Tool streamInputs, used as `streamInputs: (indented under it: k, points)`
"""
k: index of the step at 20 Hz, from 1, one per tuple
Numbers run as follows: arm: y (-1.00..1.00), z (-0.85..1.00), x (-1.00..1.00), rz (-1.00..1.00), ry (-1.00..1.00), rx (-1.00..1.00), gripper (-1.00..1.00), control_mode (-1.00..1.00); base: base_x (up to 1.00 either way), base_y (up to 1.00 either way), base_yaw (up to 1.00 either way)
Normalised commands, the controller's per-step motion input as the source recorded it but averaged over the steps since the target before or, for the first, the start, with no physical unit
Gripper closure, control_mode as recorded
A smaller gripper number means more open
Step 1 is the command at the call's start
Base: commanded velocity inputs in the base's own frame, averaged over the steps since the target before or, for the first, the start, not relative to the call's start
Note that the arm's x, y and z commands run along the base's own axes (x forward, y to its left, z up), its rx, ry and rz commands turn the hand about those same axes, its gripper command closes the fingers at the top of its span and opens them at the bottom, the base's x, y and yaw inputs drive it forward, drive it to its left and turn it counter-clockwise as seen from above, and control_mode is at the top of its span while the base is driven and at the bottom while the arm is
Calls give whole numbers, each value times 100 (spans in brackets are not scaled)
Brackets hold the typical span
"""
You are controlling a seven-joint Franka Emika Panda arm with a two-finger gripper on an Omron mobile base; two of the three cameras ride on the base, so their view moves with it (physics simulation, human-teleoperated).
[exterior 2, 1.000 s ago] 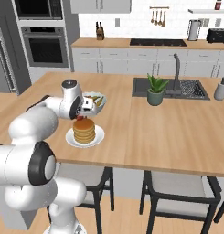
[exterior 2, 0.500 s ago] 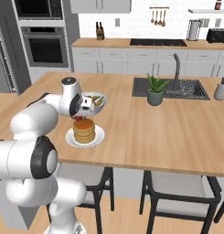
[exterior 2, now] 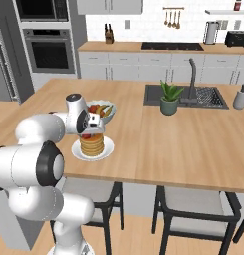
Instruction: Take the strawberry from the fridge and place it on top of the pancake, located on the dining counter.
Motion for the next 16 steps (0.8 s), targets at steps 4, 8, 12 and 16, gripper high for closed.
streamInputs:
  k: [4,8,12,16]
  points:
    - [0,0,0,0,0,0,100,-100,0,0,0]
    - [0,3,15,0,0,0,100,-100,0,0,0]
    - [0,5,47,0,0,0,100,-100,0,0,0]
    - [0,0,36,0,0,0,100,-100,0,0,0]
